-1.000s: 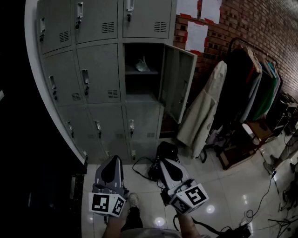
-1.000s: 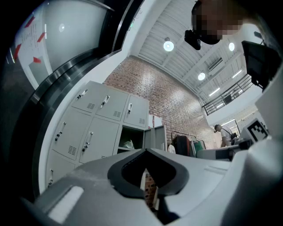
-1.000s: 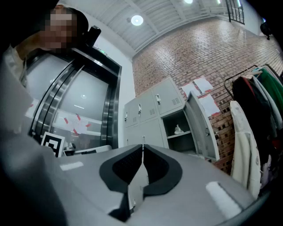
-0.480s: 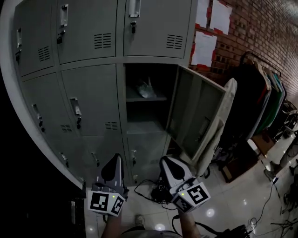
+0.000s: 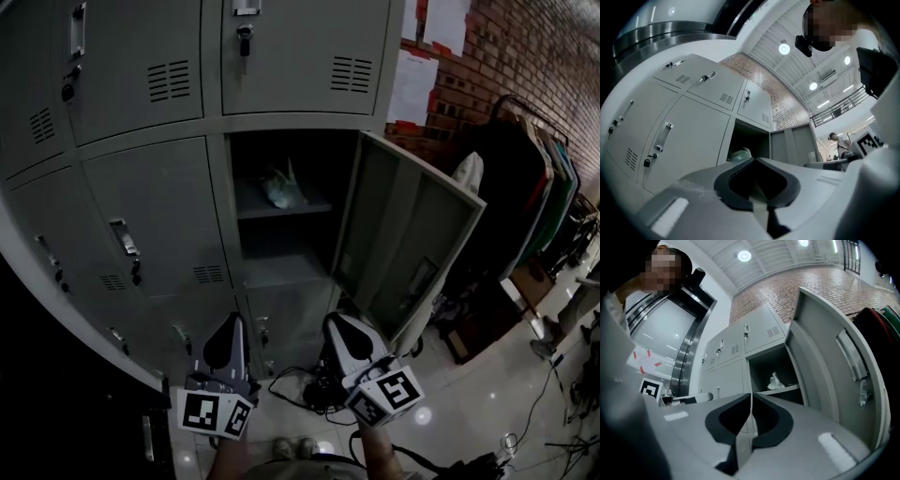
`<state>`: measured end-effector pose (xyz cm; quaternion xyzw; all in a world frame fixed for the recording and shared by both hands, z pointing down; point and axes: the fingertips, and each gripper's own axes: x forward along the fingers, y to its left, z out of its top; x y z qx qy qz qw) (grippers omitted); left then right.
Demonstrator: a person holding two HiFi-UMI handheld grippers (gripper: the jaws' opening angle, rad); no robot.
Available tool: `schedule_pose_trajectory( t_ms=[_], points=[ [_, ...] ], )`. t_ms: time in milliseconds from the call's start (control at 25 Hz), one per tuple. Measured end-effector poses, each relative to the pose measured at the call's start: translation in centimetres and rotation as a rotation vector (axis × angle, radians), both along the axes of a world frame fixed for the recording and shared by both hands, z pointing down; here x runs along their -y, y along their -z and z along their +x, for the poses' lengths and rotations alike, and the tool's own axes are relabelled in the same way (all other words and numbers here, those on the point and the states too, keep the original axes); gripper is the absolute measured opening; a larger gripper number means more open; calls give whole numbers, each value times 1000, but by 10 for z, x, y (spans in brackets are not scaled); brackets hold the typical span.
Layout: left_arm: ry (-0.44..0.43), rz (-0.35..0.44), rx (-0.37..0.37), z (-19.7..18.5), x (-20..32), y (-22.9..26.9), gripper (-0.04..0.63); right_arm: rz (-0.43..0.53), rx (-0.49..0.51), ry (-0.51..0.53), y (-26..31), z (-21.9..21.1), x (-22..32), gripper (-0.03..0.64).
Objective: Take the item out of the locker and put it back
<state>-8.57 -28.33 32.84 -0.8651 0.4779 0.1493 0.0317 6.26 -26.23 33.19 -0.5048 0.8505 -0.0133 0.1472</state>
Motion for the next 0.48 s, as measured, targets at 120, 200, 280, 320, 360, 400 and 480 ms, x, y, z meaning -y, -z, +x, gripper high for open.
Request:
schedule_pose_trajectory(
  t_ms=[120, 200, 280, 320, 360, 400, 480],
  points=[
    [17, -2, -3, 3, 9, -1, 6, 0, -35, 3, -1, 4, 12, 3],
    [26, -10, -3, 4, 12, -4, 6, 16, -21, 10, 4, 5, 18, 3],
    [40, -12, 0, 3, 15, -4, 6, 38, -13, 15, 15, 5, 29, 4],
    [47, -11, 2, 2, 16, -4, 6, 43, -31, 7, 19, 5, 38, 3],
    [54, -12, 5, 1, 18, -4, 6, 45, -49, -1, 24, 5, 50, 5],
    [59, -13, 7, 1, 19, -5, 6, 40, -58, -3, 29, 3, 64, 15],
    [64, -20, 10, 1, 22, -7, 6, 12, -39, 12, 41, -3, 100, 287]
  ],
)
